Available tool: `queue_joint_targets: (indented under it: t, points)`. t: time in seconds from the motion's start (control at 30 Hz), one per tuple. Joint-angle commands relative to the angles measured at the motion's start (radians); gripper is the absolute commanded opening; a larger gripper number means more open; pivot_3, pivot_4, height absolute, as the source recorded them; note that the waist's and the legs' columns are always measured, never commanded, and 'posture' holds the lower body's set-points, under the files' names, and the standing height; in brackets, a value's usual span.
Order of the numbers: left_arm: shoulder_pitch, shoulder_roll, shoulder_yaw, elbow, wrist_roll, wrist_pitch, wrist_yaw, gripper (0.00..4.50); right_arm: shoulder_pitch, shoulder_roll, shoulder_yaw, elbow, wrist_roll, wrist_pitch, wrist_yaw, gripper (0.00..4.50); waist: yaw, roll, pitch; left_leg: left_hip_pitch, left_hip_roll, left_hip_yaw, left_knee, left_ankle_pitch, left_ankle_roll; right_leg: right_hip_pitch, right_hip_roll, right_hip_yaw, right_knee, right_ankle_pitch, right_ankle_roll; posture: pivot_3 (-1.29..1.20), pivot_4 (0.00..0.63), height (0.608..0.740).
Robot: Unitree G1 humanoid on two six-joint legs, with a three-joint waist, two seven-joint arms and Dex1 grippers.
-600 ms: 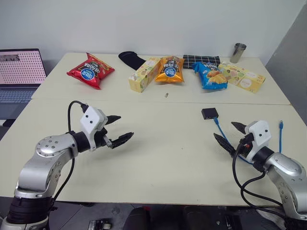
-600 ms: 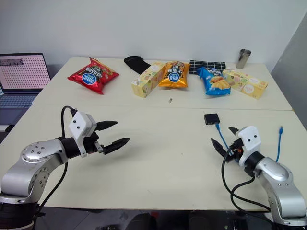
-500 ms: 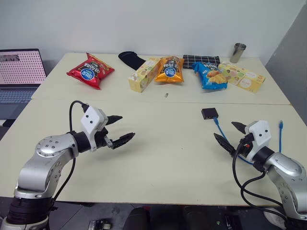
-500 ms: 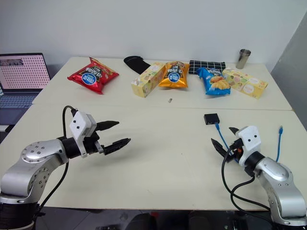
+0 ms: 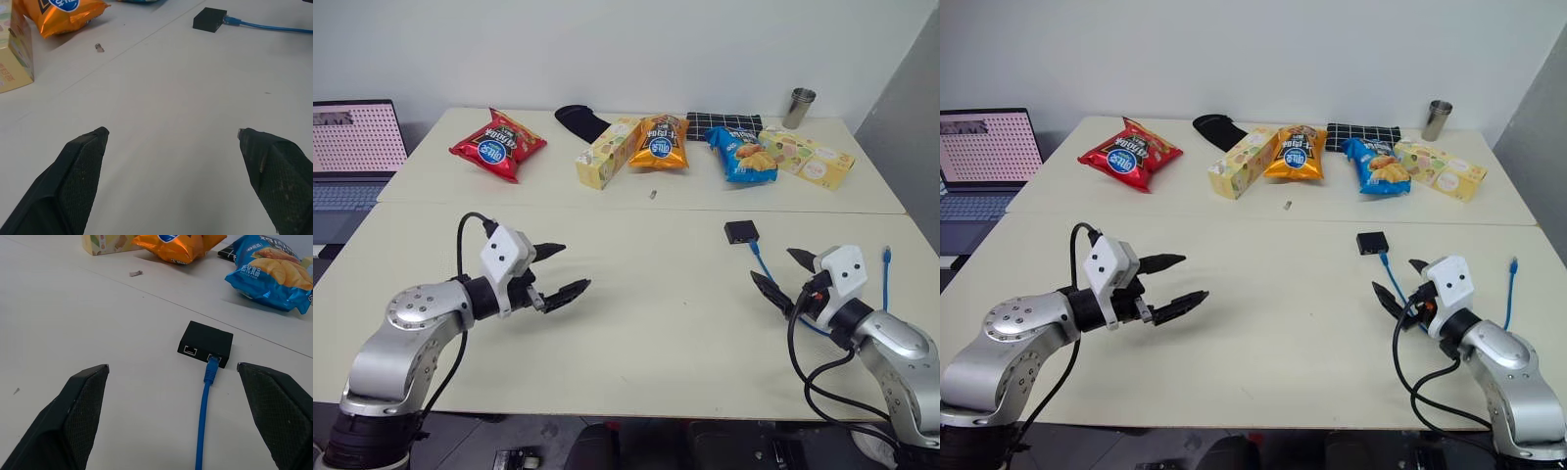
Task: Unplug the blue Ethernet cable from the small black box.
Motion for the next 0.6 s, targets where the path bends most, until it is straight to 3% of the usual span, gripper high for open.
queue_joint_targets:
  t: [0.03,0.3,0.6]
  points:
    - [-0.004,-0.008,0.005,-0.046,-0.026,-0.001,-0.003,4.50,-0.009,-0.007,-0.031,-0.017,0.013,0.009,-0.013,4.45,0.000,0.000,0.000,0.000,0.000,0.000,0.000,0.000,0.000,0.000,0.000,0.000,0.000,0.000,0.000,0.00,0.150,0.740]
    - [-0.044,-0.038,-0.047,-0.028,-0.040,-0.011,-0.044,4.50,-0.037,0.034,-0.012,0.002,-0.031,0.046,-0.116,4.45,-0.001,0.000,0.000,0.000,0.000,0.000,0.000,0.000,0.000,0.000,0.000,0.000,0.000,0.000,0.000,0.00,0.150,0.740]
    - [-0.123,-0.029,-0.113,-0.058,-0.124,0.080,-0.118,4.50,-0.182,0.191,0.091,0.216,-0.167,0.011,-0.304,4.45,-0.002,0.000,0.000,0.000,0.000,0.001,0.000,0.000,0.000,-0.001,0.001,0.001,0.001,0.000,0.000,0.00,0.150,0.740]
